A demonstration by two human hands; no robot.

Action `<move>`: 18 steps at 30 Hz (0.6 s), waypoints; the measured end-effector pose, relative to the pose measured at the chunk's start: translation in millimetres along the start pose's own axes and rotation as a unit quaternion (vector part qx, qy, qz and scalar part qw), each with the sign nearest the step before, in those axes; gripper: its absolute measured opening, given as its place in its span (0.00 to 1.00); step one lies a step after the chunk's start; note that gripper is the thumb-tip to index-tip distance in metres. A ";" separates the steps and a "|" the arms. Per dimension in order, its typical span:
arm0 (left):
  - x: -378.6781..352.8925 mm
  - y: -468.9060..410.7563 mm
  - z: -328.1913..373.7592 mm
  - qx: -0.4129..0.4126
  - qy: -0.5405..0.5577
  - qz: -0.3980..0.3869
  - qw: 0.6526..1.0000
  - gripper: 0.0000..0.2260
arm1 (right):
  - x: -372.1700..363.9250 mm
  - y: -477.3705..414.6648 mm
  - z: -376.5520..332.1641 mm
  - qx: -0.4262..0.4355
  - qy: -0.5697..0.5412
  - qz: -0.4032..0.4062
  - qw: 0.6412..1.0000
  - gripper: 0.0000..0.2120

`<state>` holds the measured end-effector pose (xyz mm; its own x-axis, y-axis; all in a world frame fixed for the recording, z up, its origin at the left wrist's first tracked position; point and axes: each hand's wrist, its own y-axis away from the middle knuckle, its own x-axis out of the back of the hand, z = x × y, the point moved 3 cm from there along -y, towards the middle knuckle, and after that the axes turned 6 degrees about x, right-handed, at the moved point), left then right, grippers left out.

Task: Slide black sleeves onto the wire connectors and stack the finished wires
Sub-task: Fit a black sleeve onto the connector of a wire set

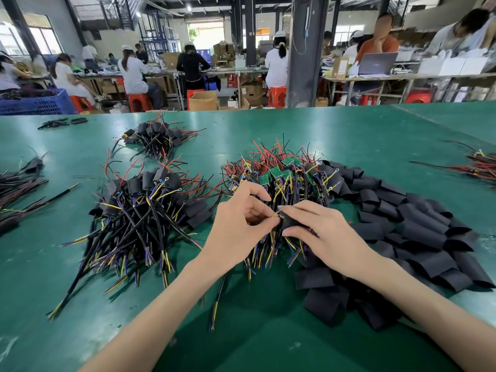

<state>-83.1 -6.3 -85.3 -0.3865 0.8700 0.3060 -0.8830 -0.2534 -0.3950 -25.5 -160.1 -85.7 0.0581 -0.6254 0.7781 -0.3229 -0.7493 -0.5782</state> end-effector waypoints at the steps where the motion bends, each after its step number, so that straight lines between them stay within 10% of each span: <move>1: 0.0 0.3 0.4 -0.005 -0.003 -0.001 1.000 0.18 | 0.4 -0.2 0.0 0.003 -0.002 -0.002 1.000 0.17; 18: 25.0 -3.5 14.1 -0.092 -0.088 0.120 0.985 0.18 | 18.0 1.9 29.1 -0.065 0.098 0.076 0.990 0.19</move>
<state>-93.5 10.4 -64.0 -0.6331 0.7034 0.3232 -0.7035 -0.3487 -0.6192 2.4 -179.2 -79.9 -0.1803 -0.6658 0.7240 -0.4327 -0.6074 -0.6663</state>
